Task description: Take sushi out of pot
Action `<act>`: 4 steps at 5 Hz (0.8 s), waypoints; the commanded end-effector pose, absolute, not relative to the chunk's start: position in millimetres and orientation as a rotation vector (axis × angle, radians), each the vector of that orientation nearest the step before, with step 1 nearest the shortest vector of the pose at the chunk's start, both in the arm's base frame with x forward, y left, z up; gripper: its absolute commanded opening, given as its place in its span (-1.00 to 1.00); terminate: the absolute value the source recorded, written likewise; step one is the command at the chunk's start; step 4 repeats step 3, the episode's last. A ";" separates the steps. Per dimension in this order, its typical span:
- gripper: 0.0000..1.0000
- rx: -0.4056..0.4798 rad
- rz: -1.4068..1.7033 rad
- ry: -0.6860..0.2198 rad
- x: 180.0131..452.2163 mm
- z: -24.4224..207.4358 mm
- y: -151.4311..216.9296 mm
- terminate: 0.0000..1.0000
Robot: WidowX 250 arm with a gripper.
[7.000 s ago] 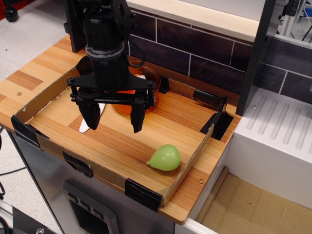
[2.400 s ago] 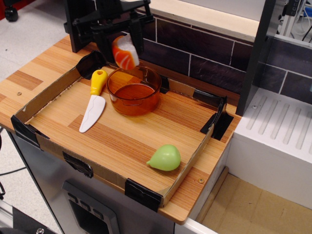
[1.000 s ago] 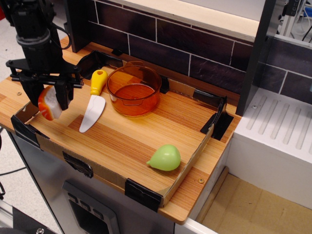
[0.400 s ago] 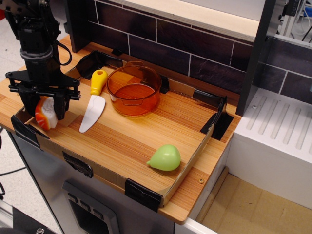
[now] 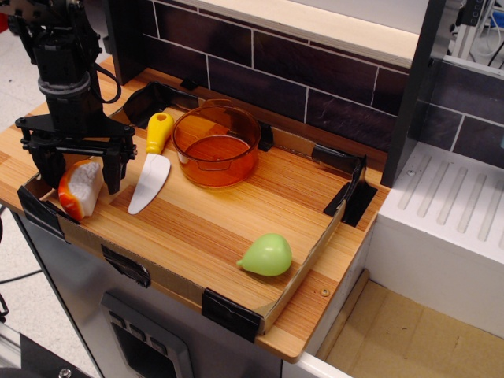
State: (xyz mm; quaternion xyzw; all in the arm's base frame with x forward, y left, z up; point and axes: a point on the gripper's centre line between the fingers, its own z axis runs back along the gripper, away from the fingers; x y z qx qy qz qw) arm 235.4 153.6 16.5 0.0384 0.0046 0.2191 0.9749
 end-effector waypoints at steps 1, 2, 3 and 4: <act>1.00 0.025 0.464 -0.103 241.4 68.4 166.3 -1.00; 1.00 -0.030 0.482 -0.126 245.0 91.0 159.8 -1.00; 1.00 -0.063 0.501 -0.137 250.5 109.8 152.1 1.00; 1.00 -0.063 0.501 -0.137 250.5 109.8 152.1 1.00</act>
